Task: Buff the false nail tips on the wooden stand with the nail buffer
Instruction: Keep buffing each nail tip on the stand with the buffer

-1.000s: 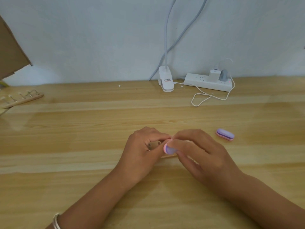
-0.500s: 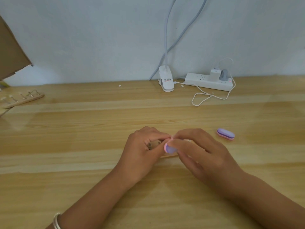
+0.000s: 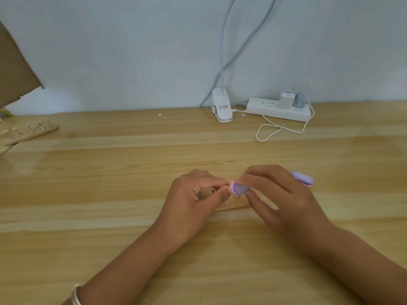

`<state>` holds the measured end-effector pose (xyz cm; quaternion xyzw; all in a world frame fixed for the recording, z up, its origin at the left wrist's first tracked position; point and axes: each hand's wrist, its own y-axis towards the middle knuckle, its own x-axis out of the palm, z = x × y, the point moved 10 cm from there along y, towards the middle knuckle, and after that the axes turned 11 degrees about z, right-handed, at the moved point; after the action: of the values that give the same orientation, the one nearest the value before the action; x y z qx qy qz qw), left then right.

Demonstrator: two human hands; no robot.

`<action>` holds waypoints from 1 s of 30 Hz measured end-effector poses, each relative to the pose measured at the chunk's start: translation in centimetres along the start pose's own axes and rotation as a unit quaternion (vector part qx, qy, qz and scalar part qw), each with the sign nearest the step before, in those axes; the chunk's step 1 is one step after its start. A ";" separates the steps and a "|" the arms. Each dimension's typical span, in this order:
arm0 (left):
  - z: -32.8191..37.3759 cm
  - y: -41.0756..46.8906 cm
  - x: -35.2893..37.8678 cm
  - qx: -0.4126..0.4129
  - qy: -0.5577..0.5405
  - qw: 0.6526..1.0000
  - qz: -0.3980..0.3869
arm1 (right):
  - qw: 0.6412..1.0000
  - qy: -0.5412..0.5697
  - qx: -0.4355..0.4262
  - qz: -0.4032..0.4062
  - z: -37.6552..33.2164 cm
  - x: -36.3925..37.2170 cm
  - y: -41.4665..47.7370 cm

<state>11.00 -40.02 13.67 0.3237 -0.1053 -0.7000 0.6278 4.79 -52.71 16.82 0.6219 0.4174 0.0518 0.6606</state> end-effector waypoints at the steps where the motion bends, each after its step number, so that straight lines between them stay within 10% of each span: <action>1: 0.0 0.0 0.0 0.002 0.003 1.000 -0.001 | 1.000 0.003 0.009 0.001 0.2 0.0 0.0; 30: 0.2 0.3 -0.6 -0.028 -0.002 0.999 0.024 | 0.998 0.039 0.005 0.039 -0.4 0.4 -0.5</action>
<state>11.08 -39.57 14.15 0.3022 -0.0943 -0.6880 0.6530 4.62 -52.30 16.24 0.6386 0.4183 0.0994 0.6382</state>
